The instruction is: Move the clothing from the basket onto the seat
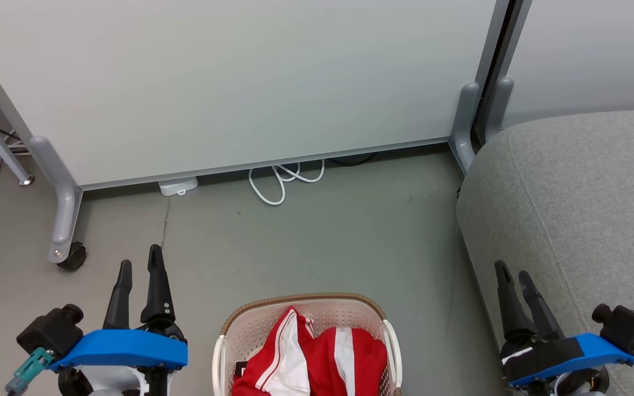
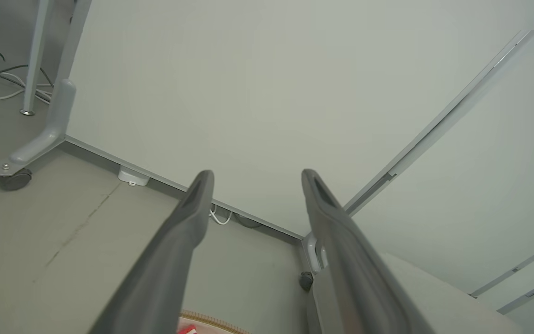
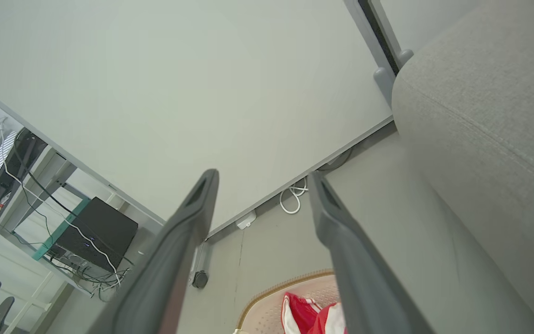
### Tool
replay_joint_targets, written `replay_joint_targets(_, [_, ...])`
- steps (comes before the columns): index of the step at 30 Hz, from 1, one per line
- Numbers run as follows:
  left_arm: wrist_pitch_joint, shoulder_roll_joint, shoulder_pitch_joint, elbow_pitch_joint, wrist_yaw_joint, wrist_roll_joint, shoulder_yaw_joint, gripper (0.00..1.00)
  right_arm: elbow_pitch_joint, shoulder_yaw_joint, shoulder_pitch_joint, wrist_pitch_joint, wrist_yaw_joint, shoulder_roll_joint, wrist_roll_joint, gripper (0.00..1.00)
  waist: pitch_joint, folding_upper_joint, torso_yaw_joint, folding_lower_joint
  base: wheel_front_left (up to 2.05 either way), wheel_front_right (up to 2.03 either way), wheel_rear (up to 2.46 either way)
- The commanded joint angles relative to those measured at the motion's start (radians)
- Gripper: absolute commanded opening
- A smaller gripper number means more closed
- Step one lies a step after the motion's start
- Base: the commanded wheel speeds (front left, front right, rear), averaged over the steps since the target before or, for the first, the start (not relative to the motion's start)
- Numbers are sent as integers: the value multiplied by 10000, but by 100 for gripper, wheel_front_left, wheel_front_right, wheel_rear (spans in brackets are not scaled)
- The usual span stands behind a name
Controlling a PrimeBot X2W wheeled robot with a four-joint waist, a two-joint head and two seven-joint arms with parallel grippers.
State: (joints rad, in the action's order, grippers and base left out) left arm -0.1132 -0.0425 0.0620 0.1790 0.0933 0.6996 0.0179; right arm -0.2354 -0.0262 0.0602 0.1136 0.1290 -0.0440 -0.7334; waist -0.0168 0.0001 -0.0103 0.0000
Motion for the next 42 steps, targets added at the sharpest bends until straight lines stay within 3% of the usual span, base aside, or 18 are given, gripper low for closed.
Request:
replay_joint_targets(1, [-101, -81, 173, -142, -23, -362, 88, 100, 79, -60, 202, 90, 15, -68, 324, 100, -1, -1, -7, 0, 0, 0, 0])
replay_joint_targets(20, [-605, -87, 100, -168, -113, -2598, 483, 100, -17, -342, 137, 599, 19, -76, 2411, 100, -27, -1, -63, 0, 0, 0, 0])
replay_joint_targets(42, [-1096, -91, 34, -162, -113, -4459, 785, 100, -112, -607, 131, 1094, 23, -85, 4340, 100, -44, -1, -122, 0, 0, 0, 0])
